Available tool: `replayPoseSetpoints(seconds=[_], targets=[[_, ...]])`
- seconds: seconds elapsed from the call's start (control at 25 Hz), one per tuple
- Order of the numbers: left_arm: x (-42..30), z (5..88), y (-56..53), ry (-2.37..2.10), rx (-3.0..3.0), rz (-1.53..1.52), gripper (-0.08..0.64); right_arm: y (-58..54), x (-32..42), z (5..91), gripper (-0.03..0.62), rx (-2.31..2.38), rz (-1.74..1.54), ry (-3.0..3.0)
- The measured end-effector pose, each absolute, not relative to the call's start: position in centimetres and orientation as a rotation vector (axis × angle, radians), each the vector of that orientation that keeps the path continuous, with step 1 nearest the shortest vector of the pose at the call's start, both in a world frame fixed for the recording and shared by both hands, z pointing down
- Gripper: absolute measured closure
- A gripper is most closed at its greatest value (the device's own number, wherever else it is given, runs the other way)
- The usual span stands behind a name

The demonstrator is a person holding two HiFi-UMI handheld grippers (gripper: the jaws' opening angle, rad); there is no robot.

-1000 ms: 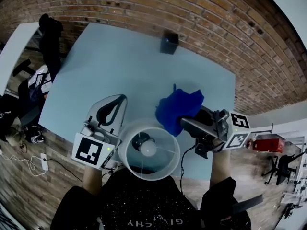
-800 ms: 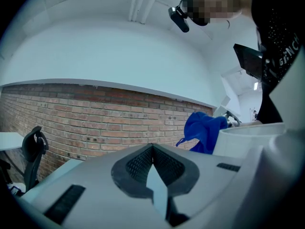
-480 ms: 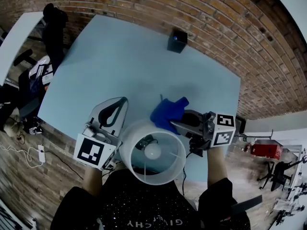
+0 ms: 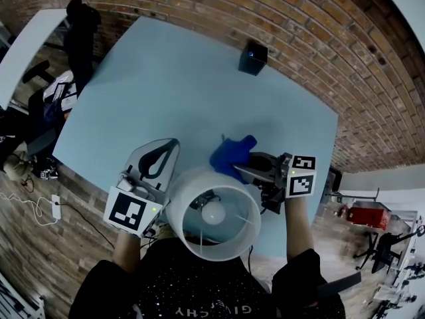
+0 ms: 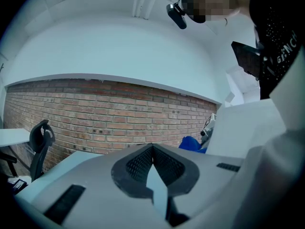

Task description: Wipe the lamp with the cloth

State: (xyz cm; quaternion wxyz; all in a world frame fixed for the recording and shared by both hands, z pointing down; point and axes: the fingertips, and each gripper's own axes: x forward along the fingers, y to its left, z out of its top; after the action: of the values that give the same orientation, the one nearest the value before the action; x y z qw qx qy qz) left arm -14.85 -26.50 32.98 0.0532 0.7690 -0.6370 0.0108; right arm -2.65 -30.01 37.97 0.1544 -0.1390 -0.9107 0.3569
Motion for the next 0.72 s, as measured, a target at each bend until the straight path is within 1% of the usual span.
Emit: replayPoseSetpoints(seconds=[0.32, 0.4, 0.52, 0.72], targets=[[-15.2, 33.6, -26.6, -1.947, 2.317, 0.062, 0.551, -31.4, -2.8, 40.1, 0.518, -0.338, 1.064, -2.571], [-15.4, 33.6, -26.7, -1.952, 2.316, 0.066, 0.551, -31.7, -3.1, 39.8, 0.518, -0.329, 1.018, -2.572], [-15.4, 32.6, -26.7, -1.966, 2.332, 0.051, 0.551, -31.2, -3.7, 36.8, 0.518, -0.406, 0.886, -2.606], [-15.3, 29.6, -26.5, -1.993, 2.366, 0.03, 0.551, -29.2, -5.3, 28.3, 0.518, -0.665, 0.734, -2.68]])
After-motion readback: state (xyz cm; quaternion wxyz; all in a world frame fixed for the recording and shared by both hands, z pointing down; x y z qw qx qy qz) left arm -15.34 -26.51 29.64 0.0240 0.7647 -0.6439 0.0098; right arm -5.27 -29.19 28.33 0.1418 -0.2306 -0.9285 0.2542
